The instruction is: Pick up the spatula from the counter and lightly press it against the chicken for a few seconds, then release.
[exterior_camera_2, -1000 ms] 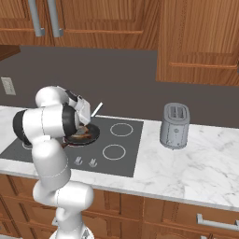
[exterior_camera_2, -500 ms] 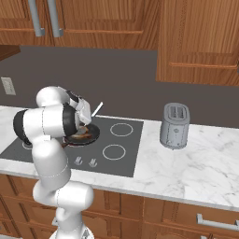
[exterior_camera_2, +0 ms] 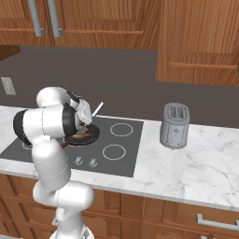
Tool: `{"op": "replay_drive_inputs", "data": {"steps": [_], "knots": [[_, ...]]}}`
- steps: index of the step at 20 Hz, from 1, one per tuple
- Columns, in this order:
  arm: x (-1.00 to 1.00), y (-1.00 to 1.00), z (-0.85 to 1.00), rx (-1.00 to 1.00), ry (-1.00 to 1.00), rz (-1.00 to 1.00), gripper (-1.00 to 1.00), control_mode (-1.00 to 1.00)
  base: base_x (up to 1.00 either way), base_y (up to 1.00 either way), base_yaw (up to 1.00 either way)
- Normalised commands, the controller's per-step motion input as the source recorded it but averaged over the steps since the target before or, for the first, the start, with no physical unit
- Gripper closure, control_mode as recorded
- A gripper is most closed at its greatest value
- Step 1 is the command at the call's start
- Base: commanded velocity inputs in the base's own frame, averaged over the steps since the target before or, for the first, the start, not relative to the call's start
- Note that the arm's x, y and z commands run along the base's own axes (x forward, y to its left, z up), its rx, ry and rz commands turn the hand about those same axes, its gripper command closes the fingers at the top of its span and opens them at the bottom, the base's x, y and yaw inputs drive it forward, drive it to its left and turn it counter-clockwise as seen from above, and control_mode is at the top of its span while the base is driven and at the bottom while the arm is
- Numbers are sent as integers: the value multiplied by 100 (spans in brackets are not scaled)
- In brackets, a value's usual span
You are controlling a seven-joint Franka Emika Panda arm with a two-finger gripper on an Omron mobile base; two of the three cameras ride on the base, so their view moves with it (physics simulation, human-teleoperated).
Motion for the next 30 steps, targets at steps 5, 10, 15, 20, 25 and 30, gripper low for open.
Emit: {"op": "replay_drive_inputs", "data": {"steps": [5,10,15,20,25,30], "knots": [[0,0,-5,0,0,3,100,-100,0,0,0],[0,0,-2,0,0,2,100,-100,0,0,0],[-1,0,0,0,-3,2,100,-100,0,0,0],[-12,0,8,0,-5,1,100,-100,0,0,0],[-25,-7,23,0,-7,2,100,-100,0,0,0],[-20,-22,33,0,0,2,100,-100,0,0,0]]}}
